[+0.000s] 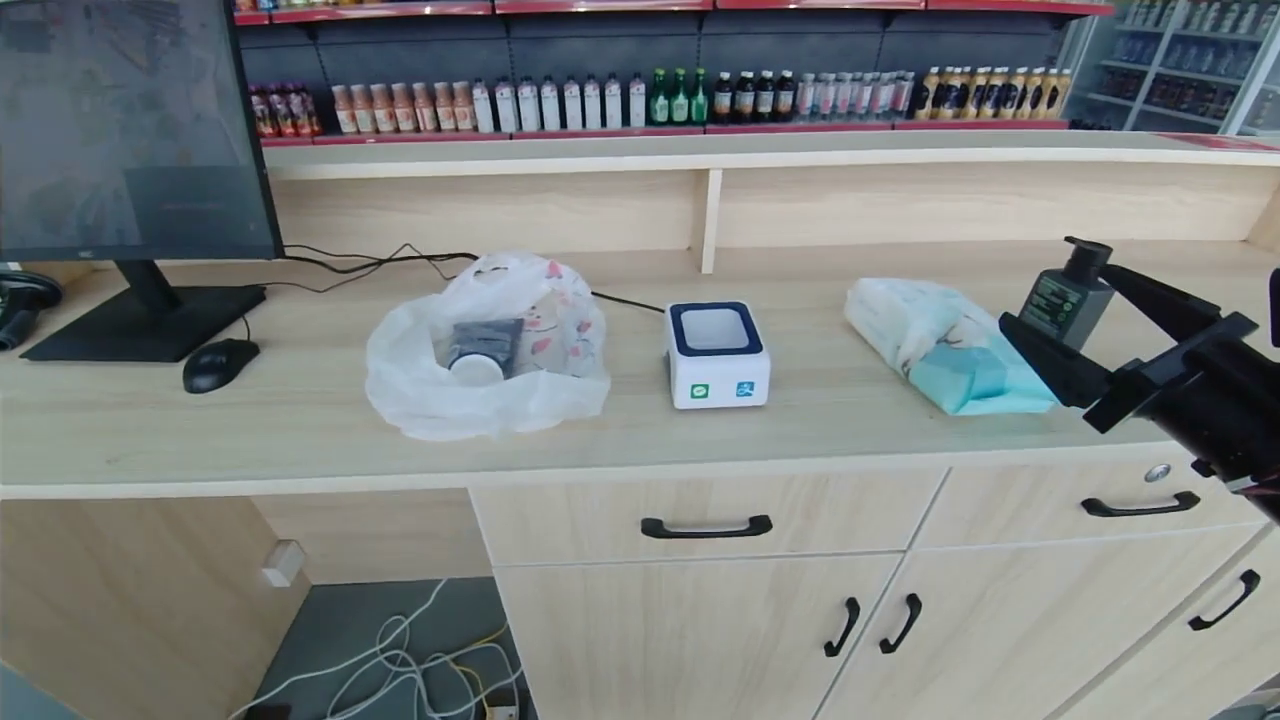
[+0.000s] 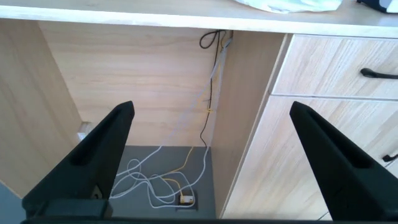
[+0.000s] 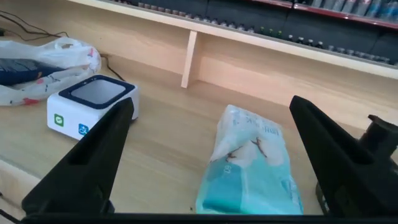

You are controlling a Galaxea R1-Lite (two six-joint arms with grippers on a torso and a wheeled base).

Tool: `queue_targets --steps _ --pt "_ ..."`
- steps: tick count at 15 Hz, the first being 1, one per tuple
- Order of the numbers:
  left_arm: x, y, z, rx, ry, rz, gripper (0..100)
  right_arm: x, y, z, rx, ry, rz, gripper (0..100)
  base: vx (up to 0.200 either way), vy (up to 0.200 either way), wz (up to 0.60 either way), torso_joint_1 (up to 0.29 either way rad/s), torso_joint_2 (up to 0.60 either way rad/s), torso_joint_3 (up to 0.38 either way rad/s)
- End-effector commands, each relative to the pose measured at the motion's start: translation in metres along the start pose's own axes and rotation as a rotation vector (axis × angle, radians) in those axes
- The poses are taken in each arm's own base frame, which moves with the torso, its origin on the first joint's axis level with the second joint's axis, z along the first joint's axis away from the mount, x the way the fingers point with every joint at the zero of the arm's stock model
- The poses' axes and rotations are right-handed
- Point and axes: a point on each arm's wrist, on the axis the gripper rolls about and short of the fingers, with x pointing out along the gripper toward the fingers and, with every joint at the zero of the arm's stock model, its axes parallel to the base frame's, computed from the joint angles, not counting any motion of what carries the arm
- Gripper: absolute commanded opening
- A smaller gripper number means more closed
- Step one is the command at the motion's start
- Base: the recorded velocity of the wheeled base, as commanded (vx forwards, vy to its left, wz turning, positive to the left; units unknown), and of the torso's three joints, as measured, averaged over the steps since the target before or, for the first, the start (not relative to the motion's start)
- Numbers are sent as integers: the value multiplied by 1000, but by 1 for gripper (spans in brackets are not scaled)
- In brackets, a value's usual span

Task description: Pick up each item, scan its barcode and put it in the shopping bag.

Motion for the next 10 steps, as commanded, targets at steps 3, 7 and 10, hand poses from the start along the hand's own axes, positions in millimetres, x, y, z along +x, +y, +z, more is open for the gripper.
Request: queue_targets --steps 3,7,10 --pt "0 0 0 0 -1 1 100 1 -1 2 -8 -10 0 100 0 -200 400 2 2 -1" --pt "0 0 0 -2 -1 1 100 -2 0 6 -10 -17 0 100 0 -200 0 2 5 1" --pt "0 0 0 0 -1 1 100 -4 1 10 -17 -28 -1 100 0 -200 0 2 4 -1"
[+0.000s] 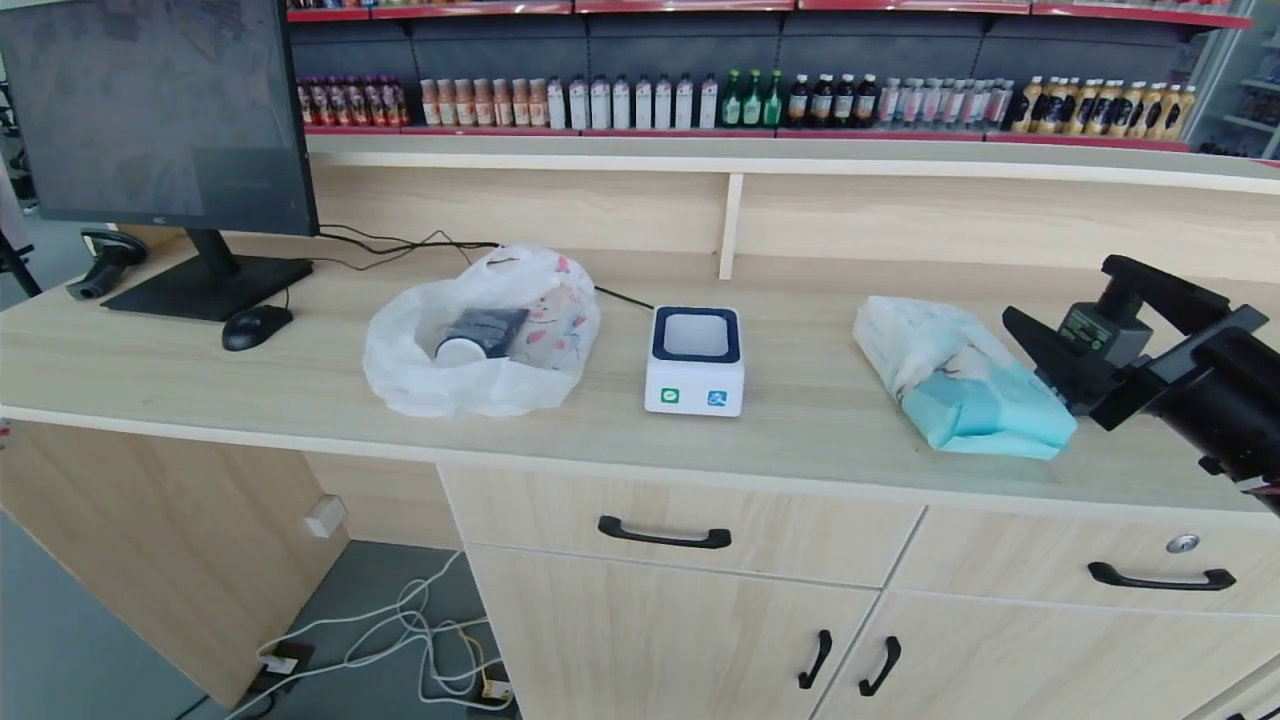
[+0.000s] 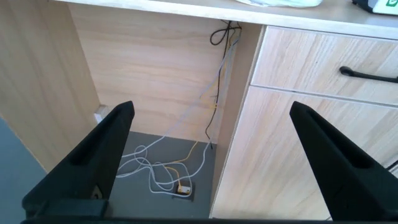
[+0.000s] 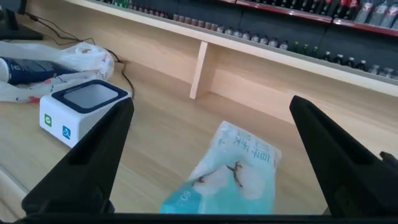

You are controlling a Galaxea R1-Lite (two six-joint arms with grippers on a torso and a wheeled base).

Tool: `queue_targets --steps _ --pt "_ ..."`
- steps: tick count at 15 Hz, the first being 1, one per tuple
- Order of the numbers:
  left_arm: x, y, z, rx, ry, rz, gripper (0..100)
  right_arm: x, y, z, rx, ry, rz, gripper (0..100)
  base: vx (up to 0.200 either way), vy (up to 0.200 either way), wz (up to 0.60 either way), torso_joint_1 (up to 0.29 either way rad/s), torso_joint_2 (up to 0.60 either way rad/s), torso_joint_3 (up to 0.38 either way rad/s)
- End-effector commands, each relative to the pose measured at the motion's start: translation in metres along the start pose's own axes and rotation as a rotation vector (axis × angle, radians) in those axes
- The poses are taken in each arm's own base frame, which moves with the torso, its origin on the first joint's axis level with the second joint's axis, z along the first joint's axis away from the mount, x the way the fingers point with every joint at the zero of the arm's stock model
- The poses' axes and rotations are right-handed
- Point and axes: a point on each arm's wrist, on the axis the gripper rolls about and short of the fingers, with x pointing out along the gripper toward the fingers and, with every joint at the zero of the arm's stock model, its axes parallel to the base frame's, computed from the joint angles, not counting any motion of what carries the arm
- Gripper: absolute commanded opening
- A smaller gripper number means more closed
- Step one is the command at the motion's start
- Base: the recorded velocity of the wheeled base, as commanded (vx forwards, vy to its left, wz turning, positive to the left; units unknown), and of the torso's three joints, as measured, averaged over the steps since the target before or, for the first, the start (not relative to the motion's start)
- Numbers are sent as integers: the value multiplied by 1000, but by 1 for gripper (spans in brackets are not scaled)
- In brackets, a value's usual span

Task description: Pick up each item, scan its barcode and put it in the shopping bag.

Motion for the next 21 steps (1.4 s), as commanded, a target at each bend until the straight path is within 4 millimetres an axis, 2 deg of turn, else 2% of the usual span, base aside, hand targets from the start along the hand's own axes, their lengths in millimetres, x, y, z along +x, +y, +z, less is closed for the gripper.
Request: queue_targets --steps 1,3,8,11,14,15,17,21 --pt "0 0 0 0 0 0 100 -4 1 3 -3 -5 0 100 0 -200 0 2 2 2" --pt "0 0 0 0 0 0 100 -7 4 3 1 0 3 100 0 -200 0 -2 0 2" --pt "0 0 0 0 0 0 100 -6 15 4 8 -5 49 100 200 0 0 0 0 2" --pt "0 0 0 0 0 0 100 -5 30 13 20 -38 88 100 0 0 0 0 0 0" --pt "0 0 0 0 0 0 100 -5 59 11 170 -5 71 100 0 0 0 0 0 0" --pt "0 0 0 0 0 0 100 0 65 14 230 -16 39 100 0 0 0 0 0 0" --pt "0 0 0 0 0 0 100 24 59 18 336 -61 -73 100 0 0 0 0 0 0" --pt "0 0 0 0 0 0 100 38 56 23 359 -86 6 100 0 0 0 0 0 0"
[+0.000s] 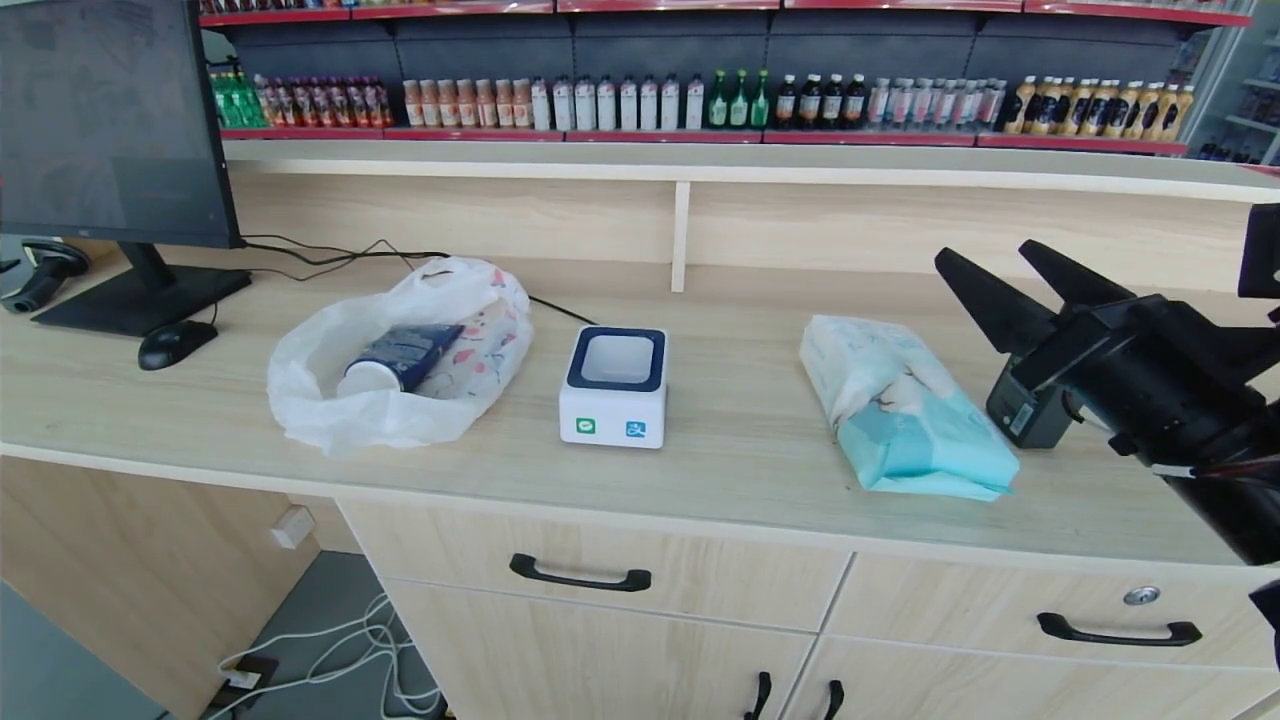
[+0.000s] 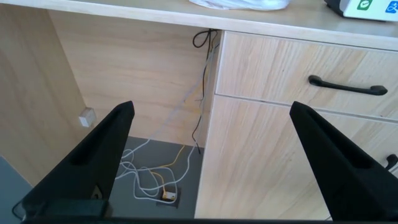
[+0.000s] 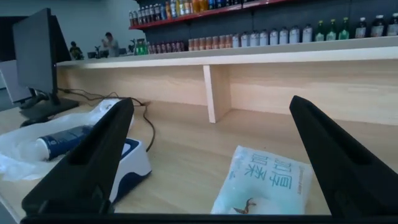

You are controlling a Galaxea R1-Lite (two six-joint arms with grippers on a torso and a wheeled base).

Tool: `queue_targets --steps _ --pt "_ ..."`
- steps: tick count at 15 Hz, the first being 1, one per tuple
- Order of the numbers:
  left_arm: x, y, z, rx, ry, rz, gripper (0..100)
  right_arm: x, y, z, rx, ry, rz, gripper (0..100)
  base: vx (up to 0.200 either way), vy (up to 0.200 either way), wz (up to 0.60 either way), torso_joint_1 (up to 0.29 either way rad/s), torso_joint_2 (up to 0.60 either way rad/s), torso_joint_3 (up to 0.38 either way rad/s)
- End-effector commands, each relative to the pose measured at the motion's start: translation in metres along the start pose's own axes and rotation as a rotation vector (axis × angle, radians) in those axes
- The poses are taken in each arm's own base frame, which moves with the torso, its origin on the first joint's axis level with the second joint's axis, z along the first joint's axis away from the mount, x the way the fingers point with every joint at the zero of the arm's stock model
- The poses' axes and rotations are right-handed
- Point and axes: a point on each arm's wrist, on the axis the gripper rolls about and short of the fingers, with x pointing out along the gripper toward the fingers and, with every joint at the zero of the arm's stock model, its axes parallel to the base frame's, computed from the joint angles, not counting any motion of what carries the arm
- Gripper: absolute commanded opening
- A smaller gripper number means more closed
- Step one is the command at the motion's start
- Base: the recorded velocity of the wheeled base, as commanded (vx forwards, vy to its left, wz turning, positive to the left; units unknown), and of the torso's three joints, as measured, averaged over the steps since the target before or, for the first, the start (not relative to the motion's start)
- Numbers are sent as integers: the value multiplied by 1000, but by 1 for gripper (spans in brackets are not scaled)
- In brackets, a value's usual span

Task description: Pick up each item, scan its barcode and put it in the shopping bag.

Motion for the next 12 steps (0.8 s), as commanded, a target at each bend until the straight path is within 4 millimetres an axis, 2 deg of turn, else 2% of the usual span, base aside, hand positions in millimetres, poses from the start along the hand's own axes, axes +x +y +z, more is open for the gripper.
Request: queue_targets --steps 1,3,4,7,10,12 --pt "0 0 0 0 -1 0 100 15 1 5 2 -23 31 100 0 0 0 0 0 0" --pt "0 0 0 2 -1 0 100 23 5 21 28 4 32 100 0 0 0 0 0 0" --pt "0 0 0 2 -1 0 100 24 4 26 36 45 21 100 0 0 0 0 0 0" --pt "0 0 0 2 -1 0 100 32 6 57 73 216 -6 100 0 0 0 0 0 0" --pt "0 0 0 2 -1 0 100 40 1 66 108 455 -73 100 0 0 0 0 0 0" --pt "0 0 0 2 -1 0 100 39 0 63 128 611 -113 100 0 0 0 0 0 0"
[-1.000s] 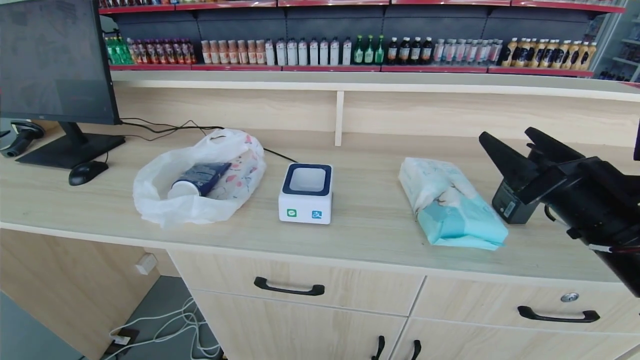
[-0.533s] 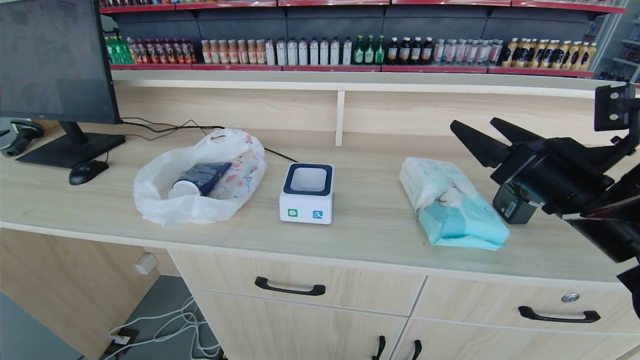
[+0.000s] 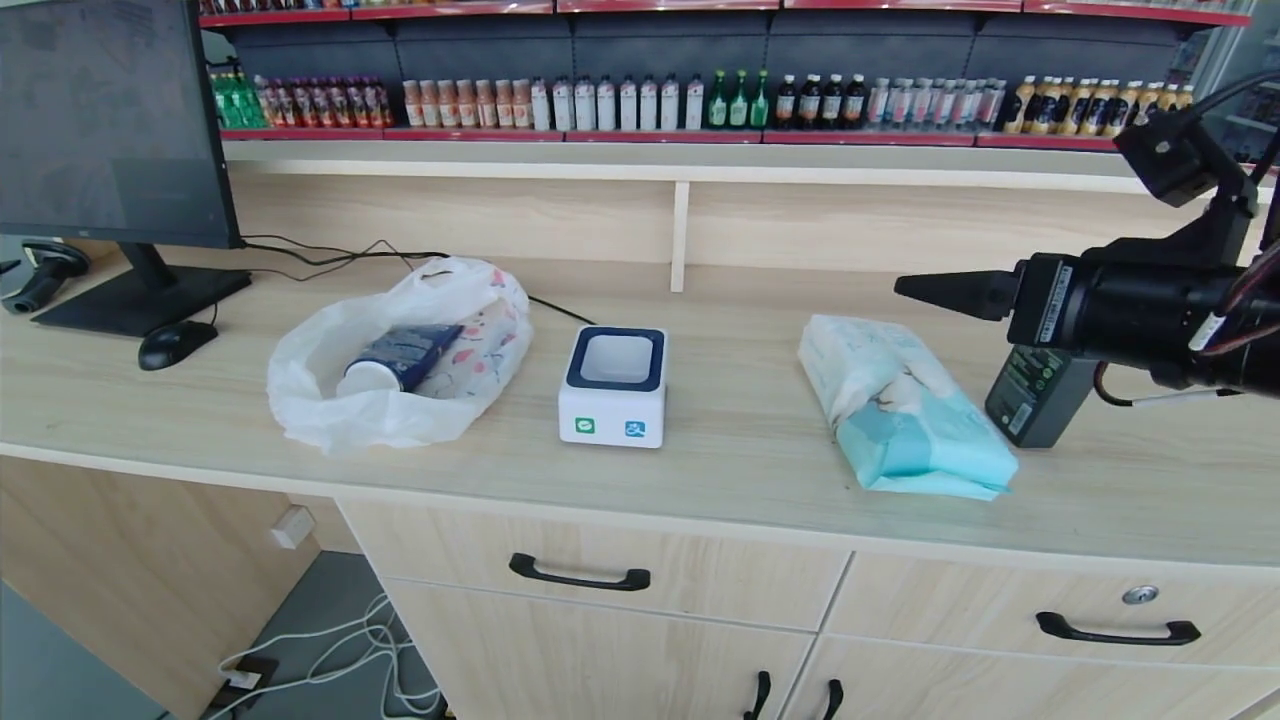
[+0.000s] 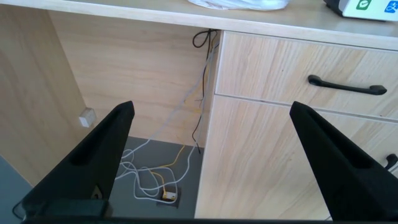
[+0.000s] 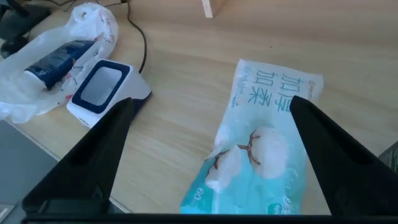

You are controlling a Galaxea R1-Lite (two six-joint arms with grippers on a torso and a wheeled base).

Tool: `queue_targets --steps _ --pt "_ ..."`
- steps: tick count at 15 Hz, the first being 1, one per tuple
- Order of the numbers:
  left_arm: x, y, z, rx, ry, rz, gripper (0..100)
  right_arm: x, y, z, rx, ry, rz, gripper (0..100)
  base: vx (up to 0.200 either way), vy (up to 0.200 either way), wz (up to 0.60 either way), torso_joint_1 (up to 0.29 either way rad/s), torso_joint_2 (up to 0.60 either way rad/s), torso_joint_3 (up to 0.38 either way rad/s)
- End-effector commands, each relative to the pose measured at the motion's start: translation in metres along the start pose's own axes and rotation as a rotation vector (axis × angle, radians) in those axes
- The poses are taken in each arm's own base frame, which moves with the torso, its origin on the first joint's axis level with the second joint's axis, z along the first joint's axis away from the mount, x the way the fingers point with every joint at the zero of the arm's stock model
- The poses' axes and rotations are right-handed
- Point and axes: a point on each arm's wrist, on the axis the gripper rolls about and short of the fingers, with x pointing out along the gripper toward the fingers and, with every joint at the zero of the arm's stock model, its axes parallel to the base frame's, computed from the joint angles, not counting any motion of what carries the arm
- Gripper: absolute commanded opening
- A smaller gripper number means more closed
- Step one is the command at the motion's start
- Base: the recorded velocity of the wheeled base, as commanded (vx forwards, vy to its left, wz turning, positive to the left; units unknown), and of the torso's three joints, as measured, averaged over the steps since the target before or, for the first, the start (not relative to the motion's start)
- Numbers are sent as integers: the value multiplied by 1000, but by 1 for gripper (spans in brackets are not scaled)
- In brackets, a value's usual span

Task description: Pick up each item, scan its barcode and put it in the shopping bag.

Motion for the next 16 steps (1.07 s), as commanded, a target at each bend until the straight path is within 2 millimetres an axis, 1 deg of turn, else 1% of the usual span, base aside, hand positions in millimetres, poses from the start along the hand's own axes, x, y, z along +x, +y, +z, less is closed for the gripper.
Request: queue_targets --steps 1,3,9,13,16 --pt "0 0 0 0 -1 0 100 -7 2 11 7 70 -26 100 0 0 0 0 0 0" --pt "0 0 0 0 -1 0 100 -8 0 0 21 182 -61 100 0 0 0 0 0 0" --pt "0 0 0 0 -1 0 100 21 -11 -23 11 293 -162 100 0 0 0 0 0 0" --pt "0 0 0 -2 -1 0 100 32 -14 -31 14 329 -178 100 0 0 0 0 0 0" --pt "0 0 0 0 -1 0 100 36 -15 -32 12 333 -184 100 0 0 0 0 0 0"
